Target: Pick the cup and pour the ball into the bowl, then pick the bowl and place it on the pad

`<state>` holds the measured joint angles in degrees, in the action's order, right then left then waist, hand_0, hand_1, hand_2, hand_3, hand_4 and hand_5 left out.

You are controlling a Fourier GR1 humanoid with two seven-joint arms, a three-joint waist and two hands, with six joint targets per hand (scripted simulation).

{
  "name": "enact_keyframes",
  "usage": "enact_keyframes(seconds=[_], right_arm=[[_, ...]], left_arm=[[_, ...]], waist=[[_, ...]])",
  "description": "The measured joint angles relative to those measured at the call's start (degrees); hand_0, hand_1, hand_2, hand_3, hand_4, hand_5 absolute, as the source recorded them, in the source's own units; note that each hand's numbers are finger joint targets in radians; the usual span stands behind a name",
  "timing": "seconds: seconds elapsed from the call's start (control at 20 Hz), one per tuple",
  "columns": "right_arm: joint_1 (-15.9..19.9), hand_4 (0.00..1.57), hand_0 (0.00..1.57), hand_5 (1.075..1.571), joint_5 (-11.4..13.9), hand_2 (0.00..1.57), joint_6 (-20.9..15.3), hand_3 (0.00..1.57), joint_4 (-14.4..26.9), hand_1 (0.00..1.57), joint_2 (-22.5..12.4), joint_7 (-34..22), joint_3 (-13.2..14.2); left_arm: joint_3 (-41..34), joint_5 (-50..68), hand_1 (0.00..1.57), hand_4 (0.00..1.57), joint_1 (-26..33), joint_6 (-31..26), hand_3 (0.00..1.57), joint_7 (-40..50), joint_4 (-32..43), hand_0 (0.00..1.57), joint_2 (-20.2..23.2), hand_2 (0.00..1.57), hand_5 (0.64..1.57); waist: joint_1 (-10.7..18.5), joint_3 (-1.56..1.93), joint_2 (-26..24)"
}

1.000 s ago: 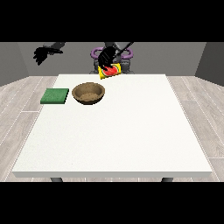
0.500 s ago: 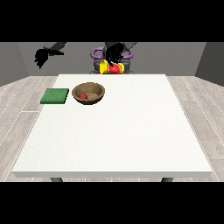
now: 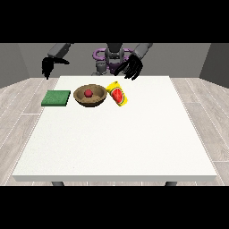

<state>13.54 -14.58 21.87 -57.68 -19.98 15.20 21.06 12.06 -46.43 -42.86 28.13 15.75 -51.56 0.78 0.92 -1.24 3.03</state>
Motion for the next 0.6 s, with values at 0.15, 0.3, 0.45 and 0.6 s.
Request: enact_keyframes(seconds=[0.15, 0.3, 0.45, 0.6], right_arm=[[2.20, 0.25, 0.00, 1.571, 0.64, 0.00, -2.67, 0.00, -1.15, 0.00, 1.75, -0.29, -0.72], [3.34, 0.24, 0.00, 1.571, 1.81, 0.00, -6.97, 0.00, -2.02, 0.00, 4.62, -0.92, -1.58], [4.29, 0.32, 0.00, 1.570, 3.07, 0.00, -11.88, 0.00, -2.01, 0.00, 8.11, -0.65, -2.25], [5.16, 0.33, 0.00, 1.570, 3.72, 0.00, -14.79, 0.00, -1.20, 0.00, 10.26, 0.23, -2.66]], left_arm=[[-1.95, 12.91, 0.00, 0.00, 4.12, 0.39, 0.00, -6.36, -5.52, 0.00, -0.40, 0.00, 1.563], [-2.84, 24.02, 0.00, 0.00, 8.04, -2.96, 0.00, -13.55, -10.24, 0.00, -0.60, 0.00, 1.566], [-2.69, 31.31, 0.00, 0.00, 12.01, -7.07, 0.00, -20.33, -13.26, 0.00, -0.68, 0.00, 1.564], [-4.12, 35.67, 0.00, 0.00, 15.14, -11.44, 0.00, -25.97, -14.50, 0.00, 0.05, 0.00, 1.563]], waist=[[0.43, 0.13, 2.66], [2.41, 0.45, 3.79], [4.90, 0.78, 4.99], [6.11, 1.01, 5.66]])
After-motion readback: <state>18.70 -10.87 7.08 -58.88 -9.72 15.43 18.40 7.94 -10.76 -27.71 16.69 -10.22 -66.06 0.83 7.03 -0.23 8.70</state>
